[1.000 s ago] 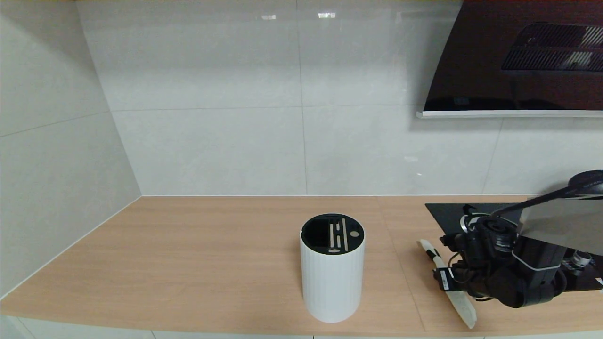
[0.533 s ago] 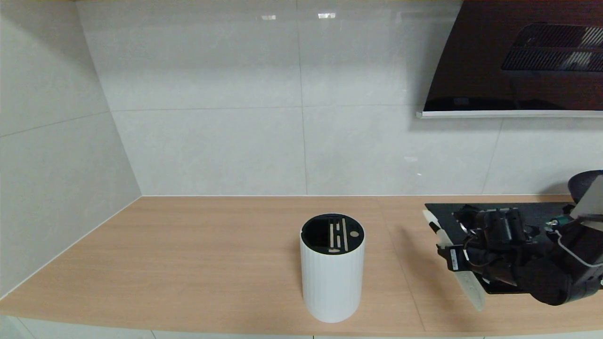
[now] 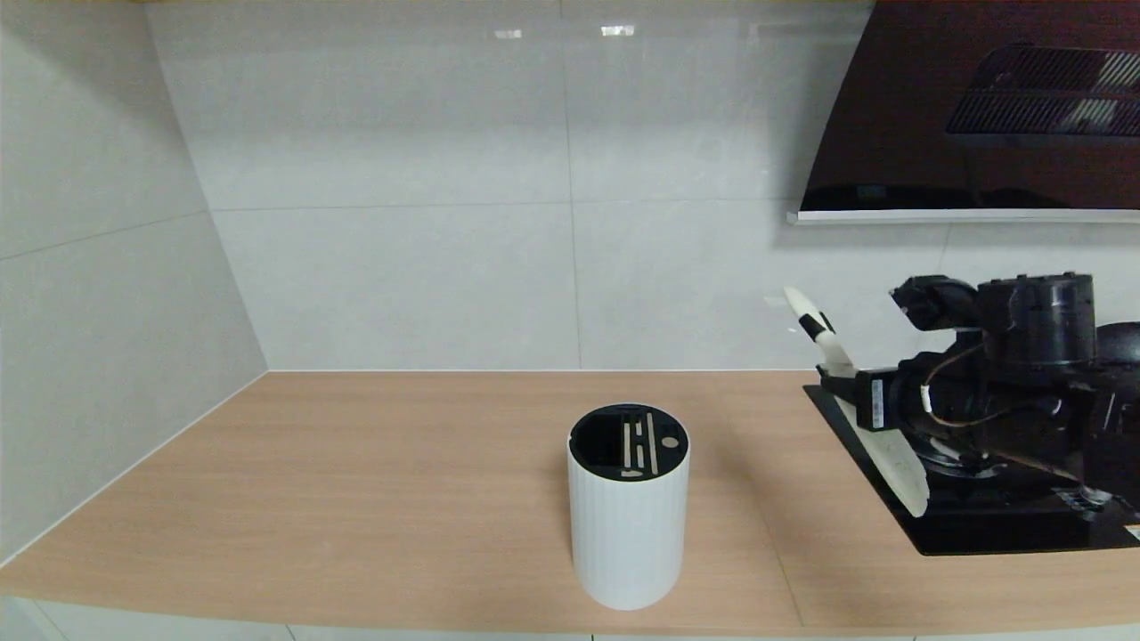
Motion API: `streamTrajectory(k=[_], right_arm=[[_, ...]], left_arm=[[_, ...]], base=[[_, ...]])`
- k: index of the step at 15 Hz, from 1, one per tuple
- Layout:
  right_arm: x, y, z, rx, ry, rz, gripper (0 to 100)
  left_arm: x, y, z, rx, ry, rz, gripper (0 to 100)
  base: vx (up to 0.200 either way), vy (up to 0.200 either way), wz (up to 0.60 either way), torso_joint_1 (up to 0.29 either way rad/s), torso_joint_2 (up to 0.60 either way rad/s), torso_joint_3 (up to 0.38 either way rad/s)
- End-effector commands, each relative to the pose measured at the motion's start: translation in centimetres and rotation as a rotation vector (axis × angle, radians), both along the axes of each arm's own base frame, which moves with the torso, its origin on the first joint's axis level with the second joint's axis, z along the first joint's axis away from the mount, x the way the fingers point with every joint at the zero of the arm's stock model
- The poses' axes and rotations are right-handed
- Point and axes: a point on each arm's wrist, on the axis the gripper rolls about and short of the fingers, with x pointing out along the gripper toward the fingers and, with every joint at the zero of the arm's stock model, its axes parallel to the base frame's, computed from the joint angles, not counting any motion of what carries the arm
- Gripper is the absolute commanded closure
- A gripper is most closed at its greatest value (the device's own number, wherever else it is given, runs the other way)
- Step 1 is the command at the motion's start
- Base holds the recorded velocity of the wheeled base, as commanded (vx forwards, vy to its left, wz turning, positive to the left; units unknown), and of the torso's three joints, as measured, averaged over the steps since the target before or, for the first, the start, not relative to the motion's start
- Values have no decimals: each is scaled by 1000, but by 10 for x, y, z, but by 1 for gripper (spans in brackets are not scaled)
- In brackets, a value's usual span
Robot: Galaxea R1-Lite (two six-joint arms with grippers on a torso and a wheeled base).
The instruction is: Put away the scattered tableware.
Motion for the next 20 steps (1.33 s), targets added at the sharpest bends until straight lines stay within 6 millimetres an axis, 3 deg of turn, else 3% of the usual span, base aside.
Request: streamTrajectory(k=[1, 3, 5, 7, 11, 14, 17, 20], right_arm=[[-16, 18, 47, 51, -127, 81, 100], [-24, 49, 58, 70, -149, 186, 100], [-36, 64, 48, 90, -101, 240, 100], [-48, 75, 46, 117, -82, 282, 100], [-74, 104, 42, 189, -24, 384, 100], [-81, 121, 34, 158, -21, 346, 100], [-91, 130, 33, 187, -2, 370, 100], [-98, 136, 33, 177, -8, 377, 100]], left_arm=[[57, -5, 72, -22, 211, -260, 0], [137, -14, 109, -46, 345, -364, 0], [181, -31, 112, -112, 424, -439, 0], [191, -53, 100, -163, 479, -541, 0], [227, -92, 55, -338, 504, -651, 0], [243, -123, 49, -603, 563, -616, 0], [256, -149, 35, -614, 558, -532, 0], [257, -158, 34, -618, 550, -514, 0]], base=[[0, 0, 0, 0, 0, 0], [0, 0, 0, 0, 0, 0], [0, 0, 0, 0, 0, 0], [0, 0, 0, 0, 0, 0], [0, 0, 0, 0, 0, 0], [0, 0, 0, 0, 0, 0], [0, 0, 0, 0, 0, 0], [0, 0, 0, 0, 0, 0]])
